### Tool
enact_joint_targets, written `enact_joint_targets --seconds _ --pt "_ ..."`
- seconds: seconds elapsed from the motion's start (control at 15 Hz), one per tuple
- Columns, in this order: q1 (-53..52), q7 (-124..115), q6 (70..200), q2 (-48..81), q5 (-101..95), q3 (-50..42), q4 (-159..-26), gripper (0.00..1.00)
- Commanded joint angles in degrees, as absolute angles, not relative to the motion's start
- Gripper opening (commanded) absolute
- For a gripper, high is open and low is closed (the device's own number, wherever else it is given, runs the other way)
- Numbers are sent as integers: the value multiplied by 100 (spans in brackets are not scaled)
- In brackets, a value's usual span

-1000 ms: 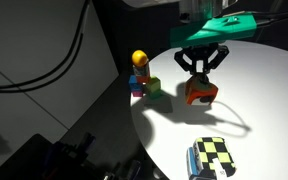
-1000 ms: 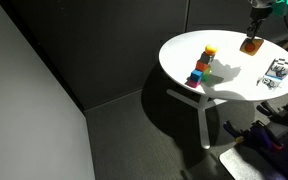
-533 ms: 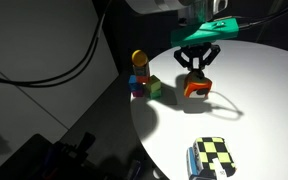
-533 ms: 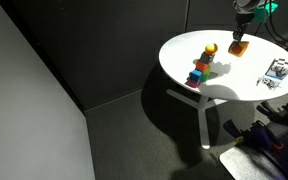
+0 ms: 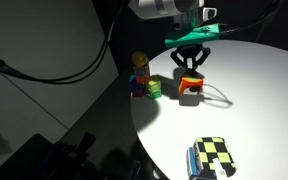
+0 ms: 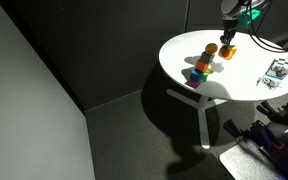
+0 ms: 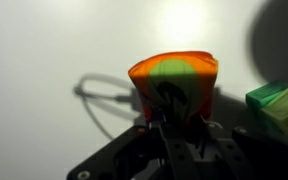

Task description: Put the orange plushy cube on the table

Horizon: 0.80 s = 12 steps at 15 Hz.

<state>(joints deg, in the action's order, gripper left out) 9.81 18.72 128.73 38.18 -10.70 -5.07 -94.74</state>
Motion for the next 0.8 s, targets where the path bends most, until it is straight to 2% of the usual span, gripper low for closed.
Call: enact_joint_targets --seconds 0.0,0.73 --pt "917 1544 12524 4229 -1013 -514 -8874 8" --pt "978 1046 12256 4888 -817 -491 -8276 8"
